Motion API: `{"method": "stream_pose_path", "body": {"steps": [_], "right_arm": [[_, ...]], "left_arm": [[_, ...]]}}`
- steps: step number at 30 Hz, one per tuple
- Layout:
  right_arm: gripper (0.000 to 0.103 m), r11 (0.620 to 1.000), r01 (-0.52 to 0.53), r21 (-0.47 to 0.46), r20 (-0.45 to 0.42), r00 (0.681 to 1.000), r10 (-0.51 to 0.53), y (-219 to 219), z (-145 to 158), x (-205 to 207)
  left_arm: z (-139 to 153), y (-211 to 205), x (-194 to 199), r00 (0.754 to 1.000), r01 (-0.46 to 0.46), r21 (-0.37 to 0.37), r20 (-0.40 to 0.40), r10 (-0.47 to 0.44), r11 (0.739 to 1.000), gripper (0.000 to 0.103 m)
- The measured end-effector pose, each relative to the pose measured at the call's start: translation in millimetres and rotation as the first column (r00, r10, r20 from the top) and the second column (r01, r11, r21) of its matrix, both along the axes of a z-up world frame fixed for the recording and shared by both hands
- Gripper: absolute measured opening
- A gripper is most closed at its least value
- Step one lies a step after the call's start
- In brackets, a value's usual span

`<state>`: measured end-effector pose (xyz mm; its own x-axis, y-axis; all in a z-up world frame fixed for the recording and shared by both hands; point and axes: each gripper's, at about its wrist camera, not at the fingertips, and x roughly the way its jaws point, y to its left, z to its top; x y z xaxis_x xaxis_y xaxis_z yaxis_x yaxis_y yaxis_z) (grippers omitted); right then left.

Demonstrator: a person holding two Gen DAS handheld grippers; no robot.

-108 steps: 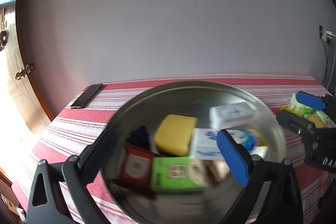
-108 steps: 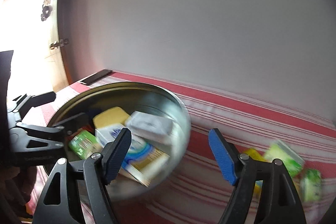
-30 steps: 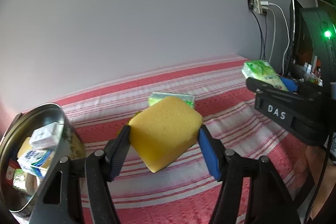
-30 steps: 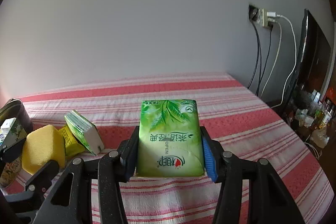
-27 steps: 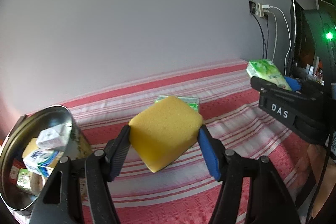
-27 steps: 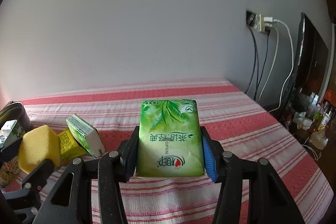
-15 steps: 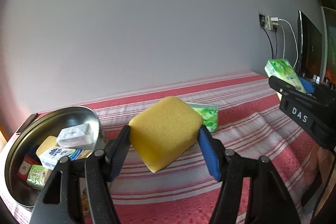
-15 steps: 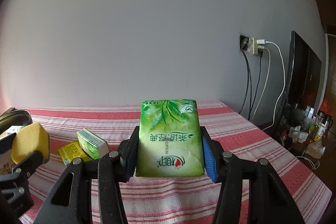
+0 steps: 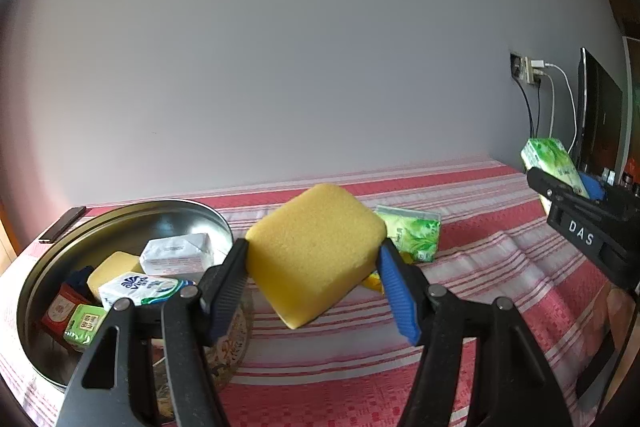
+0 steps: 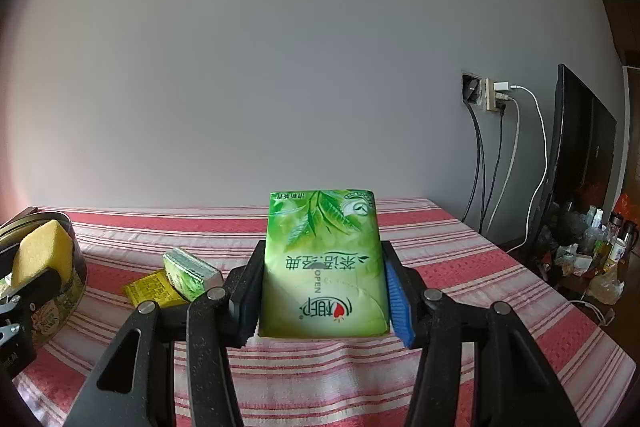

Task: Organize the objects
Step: 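Lift and carry the yellow sponge and green tissue pack over the silver tin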

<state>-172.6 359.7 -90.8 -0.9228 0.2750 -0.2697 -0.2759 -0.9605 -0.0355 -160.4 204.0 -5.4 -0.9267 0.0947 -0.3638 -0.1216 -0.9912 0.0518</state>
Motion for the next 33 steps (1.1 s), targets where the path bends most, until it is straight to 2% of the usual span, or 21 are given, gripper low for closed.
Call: {"method": "stream_pose_path", "body": {"steps": [6, 13, 33], "right_arm": [[0.055, 1.0, -0.004, -0.013, -0.003, 1.0, 0.004, -3.4, -0.7, 2.5], [0.055, 0.999, -0.003, -0.034, -0.014, 1.0, 0.003, -8.0, -0.9, 5.8], [0.055, 0.998, -0.053, -0.017, -0.015, 0.998, 0.053, -41.6, -1.5, 5.0]], "left_arm": [[2.5, -12.4, 4.6, 0.999, -0.023, 0.051, -0.032, 0.025, 0.998, 0.064], [1.1, -24.6, 6.5, 0.997, -0.057, 0.064, -0.04, 0.059, 0.996, 0.064], [4.2, -51.9, 17.2, 0.993, -0.096, 0.09, -0.066, 0.103, 0.991, 0.065]]}}
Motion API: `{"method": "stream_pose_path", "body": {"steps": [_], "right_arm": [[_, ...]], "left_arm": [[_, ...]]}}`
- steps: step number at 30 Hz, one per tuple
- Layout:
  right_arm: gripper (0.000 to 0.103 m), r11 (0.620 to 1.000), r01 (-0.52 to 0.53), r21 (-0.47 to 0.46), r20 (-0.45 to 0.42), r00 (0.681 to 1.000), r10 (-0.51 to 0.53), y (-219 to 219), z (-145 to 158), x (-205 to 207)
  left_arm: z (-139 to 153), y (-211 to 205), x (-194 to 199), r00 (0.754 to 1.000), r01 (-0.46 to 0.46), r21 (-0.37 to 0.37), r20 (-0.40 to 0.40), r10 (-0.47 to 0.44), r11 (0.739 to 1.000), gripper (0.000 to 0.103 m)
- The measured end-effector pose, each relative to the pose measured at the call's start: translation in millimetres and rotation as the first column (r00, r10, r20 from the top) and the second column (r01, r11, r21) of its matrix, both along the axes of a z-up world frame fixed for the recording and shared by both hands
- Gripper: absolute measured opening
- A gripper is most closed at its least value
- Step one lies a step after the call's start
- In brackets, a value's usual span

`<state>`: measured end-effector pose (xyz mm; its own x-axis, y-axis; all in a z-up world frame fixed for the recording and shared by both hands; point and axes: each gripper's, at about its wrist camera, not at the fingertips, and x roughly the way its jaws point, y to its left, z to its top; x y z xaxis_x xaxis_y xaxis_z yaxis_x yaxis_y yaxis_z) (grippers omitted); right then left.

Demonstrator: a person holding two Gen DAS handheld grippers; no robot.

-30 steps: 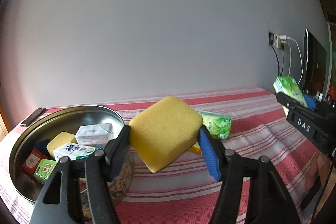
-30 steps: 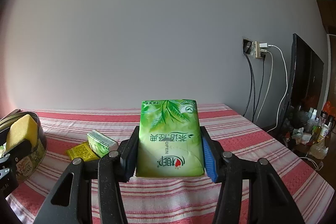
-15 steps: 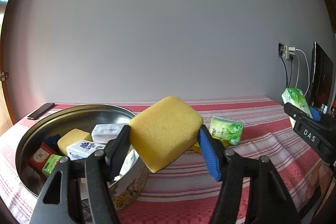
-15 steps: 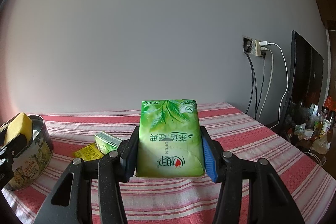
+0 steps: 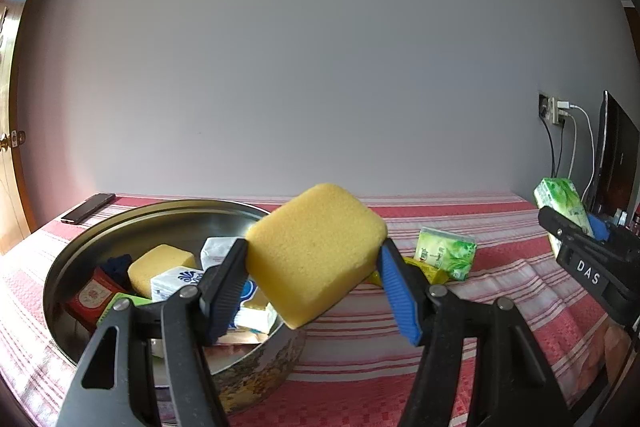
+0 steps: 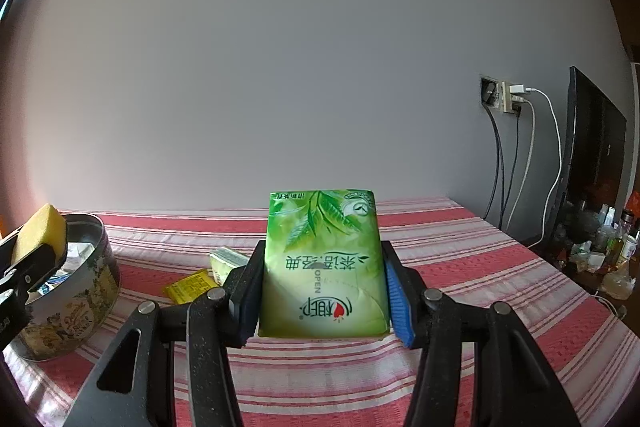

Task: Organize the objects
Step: 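Lift and carry the yellow sponge and green tissue pack over the silver tin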

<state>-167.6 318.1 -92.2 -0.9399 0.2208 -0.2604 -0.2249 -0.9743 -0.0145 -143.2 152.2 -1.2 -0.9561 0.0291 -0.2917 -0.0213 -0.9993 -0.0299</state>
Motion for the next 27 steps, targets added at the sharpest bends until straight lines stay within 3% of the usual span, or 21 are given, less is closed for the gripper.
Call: {"method": "stream_pose_path", "body": {"steps": [27], "right_arm": [[0.055, 0.993, -0.117, 0.008, -0.004, 0.993, 0.117, -40.9, 0.4, 1.3]], "left_arm": [[2.0, -16.1, 7.7, 0.999, -0.028, 0.052, -0.015, 0.028, 0.998, 0.065]]}}
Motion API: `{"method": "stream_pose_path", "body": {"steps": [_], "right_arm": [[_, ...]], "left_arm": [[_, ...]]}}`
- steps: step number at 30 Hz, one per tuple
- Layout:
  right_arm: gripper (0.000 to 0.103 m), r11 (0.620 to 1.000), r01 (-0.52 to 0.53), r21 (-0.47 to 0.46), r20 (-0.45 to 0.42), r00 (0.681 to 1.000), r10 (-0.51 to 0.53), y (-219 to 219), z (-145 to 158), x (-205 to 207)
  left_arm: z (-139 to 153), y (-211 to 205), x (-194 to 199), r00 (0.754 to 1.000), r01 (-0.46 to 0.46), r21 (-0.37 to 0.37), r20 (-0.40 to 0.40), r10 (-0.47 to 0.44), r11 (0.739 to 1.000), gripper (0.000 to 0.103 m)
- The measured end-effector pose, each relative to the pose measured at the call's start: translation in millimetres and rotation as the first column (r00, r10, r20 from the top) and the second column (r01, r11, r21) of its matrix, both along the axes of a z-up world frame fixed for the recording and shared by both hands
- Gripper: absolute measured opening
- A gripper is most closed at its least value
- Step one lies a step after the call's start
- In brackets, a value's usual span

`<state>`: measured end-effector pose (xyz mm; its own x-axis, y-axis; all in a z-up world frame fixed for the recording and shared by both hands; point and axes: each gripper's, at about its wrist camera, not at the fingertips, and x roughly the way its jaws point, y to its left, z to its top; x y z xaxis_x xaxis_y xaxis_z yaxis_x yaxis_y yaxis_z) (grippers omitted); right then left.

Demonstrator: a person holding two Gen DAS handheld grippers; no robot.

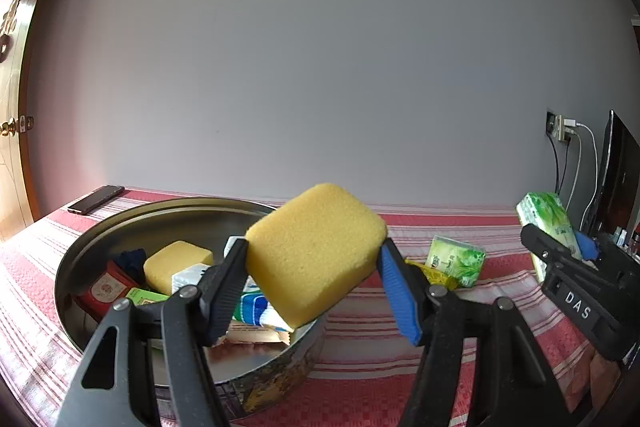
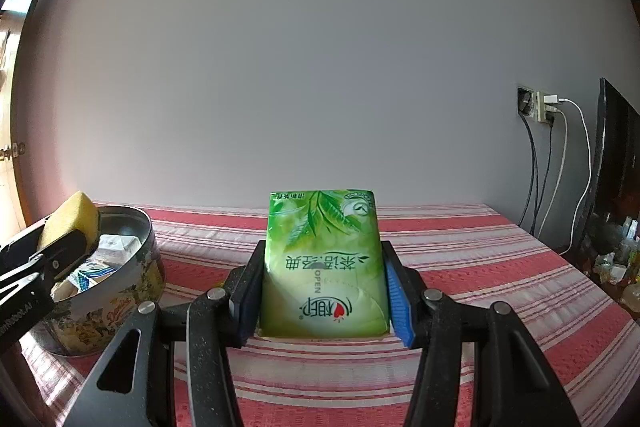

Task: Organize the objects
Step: 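Lift and carry the yellow sponge and green tissue pack over the silver tin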

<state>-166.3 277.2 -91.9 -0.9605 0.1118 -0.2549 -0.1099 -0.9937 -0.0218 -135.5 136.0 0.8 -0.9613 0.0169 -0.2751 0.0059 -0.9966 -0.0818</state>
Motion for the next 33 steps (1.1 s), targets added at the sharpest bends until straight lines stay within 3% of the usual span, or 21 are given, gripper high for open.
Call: {"method": "stream_pose_path", "body": {"steps": [17, 33], "right_arm": [[0.055, 0.996, -0.089, 0.032, 0.006, 0.996, 0.088, -34.9, -1.5, 1.6], [0.055, 0.98, -0.184, 0.079, 0.021, 0.983, 0.182, -76.0, -3.8, -0.6]], "left_arm": [[-0.8, -18.7, -1.5, 1.0, -0.016, 0.045, 0.022, 0.015, 0.999, 0.065], [-2.0, -37.1, 2.0, 0.998, -0.046, 0.035, 0.035, 0.045, 0.998, 0.065]]}}
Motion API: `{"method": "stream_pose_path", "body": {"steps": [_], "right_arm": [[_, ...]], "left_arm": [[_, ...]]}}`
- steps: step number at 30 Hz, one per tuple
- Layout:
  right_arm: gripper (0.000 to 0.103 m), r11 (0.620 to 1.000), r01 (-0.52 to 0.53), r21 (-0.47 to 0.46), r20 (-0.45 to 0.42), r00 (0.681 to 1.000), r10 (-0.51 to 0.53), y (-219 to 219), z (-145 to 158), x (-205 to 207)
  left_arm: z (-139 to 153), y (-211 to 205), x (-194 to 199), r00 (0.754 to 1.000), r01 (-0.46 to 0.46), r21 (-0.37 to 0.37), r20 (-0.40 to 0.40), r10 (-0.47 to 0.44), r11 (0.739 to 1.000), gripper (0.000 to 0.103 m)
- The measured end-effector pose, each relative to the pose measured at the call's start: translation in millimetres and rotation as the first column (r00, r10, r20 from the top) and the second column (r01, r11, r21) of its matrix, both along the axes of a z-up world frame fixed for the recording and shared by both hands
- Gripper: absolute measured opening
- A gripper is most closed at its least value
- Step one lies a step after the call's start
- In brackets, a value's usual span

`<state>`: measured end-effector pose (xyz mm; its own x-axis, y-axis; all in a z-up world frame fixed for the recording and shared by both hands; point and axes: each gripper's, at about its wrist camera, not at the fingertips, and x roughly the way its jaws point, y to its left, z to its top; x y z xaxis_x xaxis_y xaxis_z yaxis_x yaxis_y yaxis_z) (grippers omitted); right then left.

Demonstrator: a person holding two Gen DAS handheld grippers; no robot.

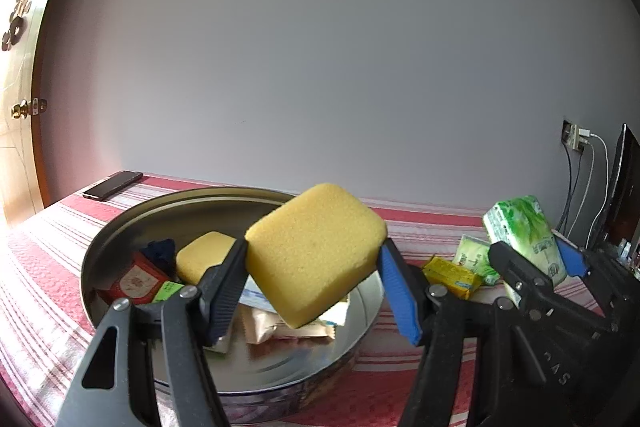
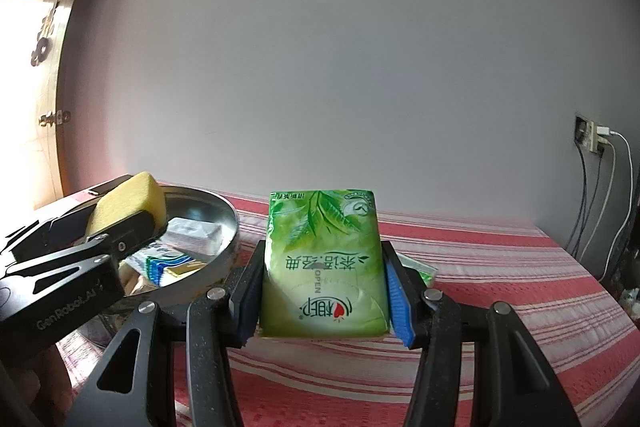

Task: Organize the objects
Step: 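Lift and carry the yellow sponge and green tissue pack over the silver tin, then open both grippers to drop the sponge and tissue pack into the tin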

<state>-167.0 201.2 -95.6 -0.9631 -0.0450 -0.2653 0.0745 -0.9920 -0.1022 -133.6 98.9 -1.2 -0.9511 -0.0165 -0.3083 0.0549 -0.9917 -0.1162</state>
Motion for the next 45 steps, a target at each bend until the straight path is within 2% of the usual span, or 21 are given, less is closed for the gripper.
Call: {"method": "stream_pose_path", "body": {"steps": [8, 19, 27, 35, 42, 45], "right_arm": [[0.055, 0.997, -0.072, 0.032, 0.016, 0.997, 0.071, -23.1, 2.1, -5.1], [0.055, 0.988, -0.155, -0.019, 0.088, 0.984, 0.156, -36.1, 18.6, -31.5], [0.055, 0.977, -0.207, -0.053, 0.167, 0.963, 0.213, -55.0, 26.0, -57.5], [0.055, 0.965, -0.262, -0.022, 0.244, 0.935, 0.259, -85.3, 26.6, -78.0], [0.055, 0.954, -0.298, -0.012, 0.313, 0.905, 0.287, -109.4, 15.1, -98.5], [0.055, 0.948, -0.318, -0.028, 0.353, 0.884, 0.307, -116.0, 9.9, -106.8]], "left_arm": [[0.9, -15.2, 1.7, 1.0, -0.01, -0.009, 0.017, 0.011, 1.0, 0.065], [9.2, -47.7, -1.6, 0.993, -0.085, -0.053, 0.075, 0.089, 0.995, 0.065], [9.2, -68.4, -11.3, 0.981, -0.109, -0.1, 0.149, 0.123, 0.989, 0.065], [10.4, -88.0, -22.9, 0.966, -0.118, -0.145, 0.214, 0.148, 0.982, 0.065], [7.7, -95.2, -38.5, 0.95, -0.1, -0.219, 0.27, 0.159, 0.97, 0.065], [5.0, -98.1, -44.2, 0.943, -0.096, -0.223, 0.291, 0.16, 0.97, 0.065]]}}
